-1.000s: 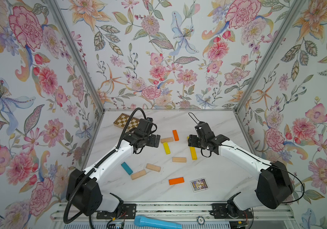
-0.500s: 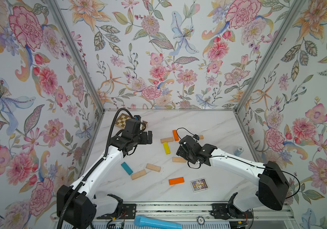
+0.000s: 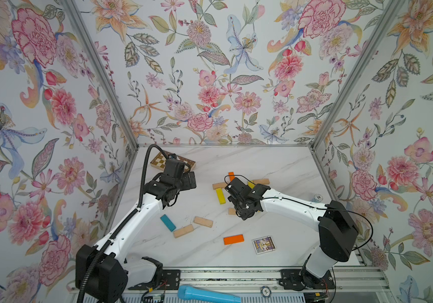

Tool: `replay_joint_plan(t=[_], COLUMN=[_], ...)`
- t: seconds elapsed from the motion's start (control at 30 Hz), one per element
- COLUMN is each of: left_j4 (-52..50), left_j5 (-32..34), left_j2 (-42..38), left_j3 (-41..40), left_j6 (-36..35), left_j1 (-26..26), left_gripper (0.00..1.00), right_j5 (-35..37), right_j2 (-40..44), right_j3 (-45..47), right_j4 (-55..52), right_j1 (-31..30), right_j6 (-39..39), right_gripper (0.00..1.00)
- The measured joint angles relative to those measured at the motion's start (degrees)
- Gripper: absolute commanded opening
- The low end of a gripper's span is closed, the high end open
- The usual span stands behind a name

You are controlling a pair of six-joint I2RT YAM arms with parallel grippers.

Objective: Assemble the number 6 with building blocks
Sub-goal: Pick up the building block from the center of the board.

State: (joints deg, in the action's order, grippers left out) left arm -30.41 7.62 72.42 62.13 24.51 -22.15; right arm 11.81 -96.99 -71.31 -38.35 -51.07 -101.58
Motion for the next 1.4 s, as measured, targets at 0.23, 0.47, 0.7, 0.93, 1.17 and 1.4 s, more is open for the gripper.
replay_joint_plan(t=[0.23,0.47,0.7,0.93,1.17,1.4], left_j4=[0.02,0.07,0.39,0.76,1.29,1.77], left_j5=[0.17,0.13,0.04,-0.44,-1.62,-2.6], left_j2=[0.0,0.0,0.0,0.0,0.0,0.09], left_j3=[-0.15,-0.76,-0.9,-0.98,-1.14,-1.77], left_j6=[0.0,0.0,0.0,0.0,0.02,0.02], left_j1=[0.02,0.02,0.02,0.02,0.02,0.02], left_gripper=[0.99,0.99,0.99,0.99,0.99,0.99], right_j5=[-2.6,-5.22,-6.54,-8.22,-9.97,-10.88], right_j2=[-2.03,-5.79,-6.99,-9.73,-11.52,-12.48], right_j3=[0.0,-0.07,-0.76,-1.68,-2.82,-2.95], right_j4=[-0.26,-0.39,0.2,1.14,2.01,2.19], right_j1=[1.38,2.56,3.52,4.79,5.53,5.97], right_j6=[-4.42,-6.1,-8.26,-10.67,-13.05,-15.32], right_gripper=[0.67,0.64,0.63,0.61,0.6,0.56])
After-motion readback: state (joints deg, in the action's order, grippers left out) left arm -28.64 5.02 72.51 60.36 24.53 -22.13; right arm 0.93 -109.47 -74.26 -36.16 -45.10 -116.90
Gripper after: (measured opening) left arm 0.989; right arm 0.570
